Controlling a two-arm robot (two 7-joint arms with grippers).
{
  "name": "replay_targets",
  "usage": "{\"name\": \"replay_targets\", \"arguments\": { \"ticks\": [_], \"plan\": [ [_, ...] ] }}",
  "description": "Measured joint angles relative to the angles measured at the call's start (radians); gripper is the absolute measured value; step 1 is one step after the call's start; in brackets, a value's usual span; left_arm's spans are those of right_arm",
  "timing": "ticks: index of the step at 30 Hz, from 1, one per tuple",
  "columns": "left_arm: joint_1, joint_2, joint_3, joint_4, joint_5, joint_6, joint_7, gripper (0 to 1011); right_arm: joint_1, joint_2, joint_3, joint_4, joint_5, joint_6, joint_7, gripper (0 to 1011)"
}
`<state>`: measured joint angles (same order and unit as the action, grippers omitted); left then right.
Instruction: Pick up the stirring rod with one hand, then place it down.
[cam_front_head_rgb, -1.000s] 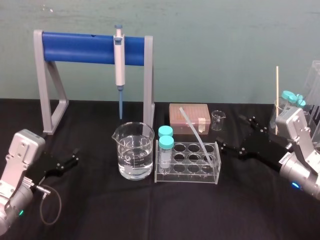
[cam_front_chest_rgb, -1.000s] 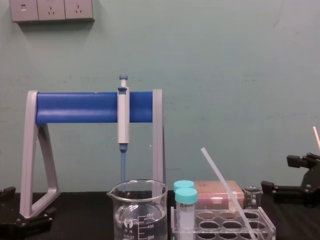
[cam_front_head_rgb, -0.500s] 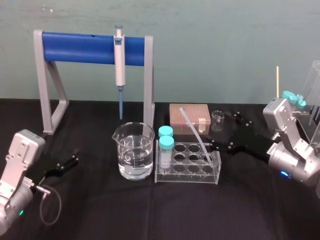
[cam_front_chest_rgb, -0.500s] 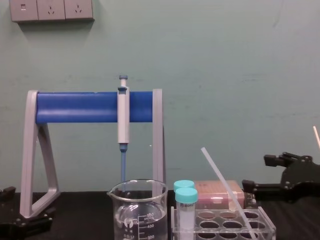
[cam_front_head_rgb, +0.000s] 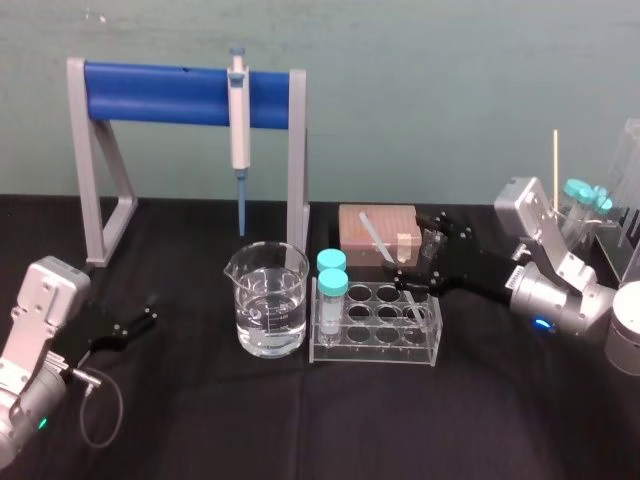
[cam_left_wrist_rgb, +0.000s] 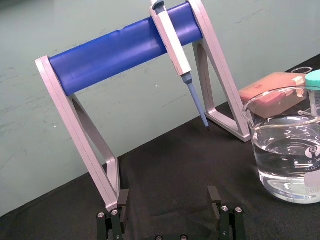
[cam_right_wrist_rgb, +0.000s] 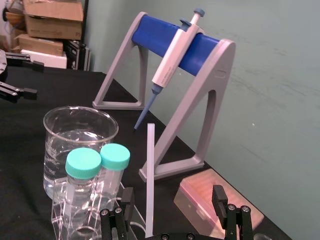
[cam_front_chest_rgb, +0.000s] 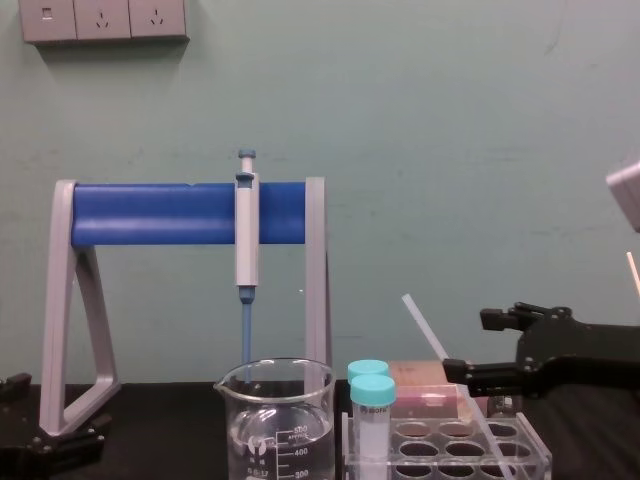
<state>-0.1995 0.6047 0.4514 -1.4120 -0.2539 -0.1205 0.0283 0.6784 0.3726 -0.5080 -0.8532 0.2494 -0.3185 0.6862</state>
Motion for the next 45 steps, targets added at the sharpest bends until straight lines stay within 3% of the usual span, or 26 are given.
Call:
{"name": "replay_targets", "arguments": {
  "ticks": [11, 19, 40, 45],
  "plan": [
    [0.0, 0.0, 0.0, 0.0, 0.0, 0.0, 0.0, 1000, 0.072, -0.061, -0.008, 0.107, -0.026, -0.032, 0.059, 1003],
    [0.0, 0.0, 0.0, 0.0, 0.0, 0.0, 0.0, 1000, 0.09, -0.086, -0.011, 0.132, -0.035, -0.041, 0.075, 1003],
    [0.0, 0.0, 0.0, 0.0, 0.0, 0.0, 0.0, 1000, 0.092, -0.091, -0.009, 0.136, -0.036, -0.041, 0.076, 996],
    [0.0, 0.0, 0.0, 0.0, 0.0, 0.0, 0.0, 1000, 0.092, -0.091, -0.009, 0.136, -0.035, -0.04, 0.076, 885]
  ]
}}
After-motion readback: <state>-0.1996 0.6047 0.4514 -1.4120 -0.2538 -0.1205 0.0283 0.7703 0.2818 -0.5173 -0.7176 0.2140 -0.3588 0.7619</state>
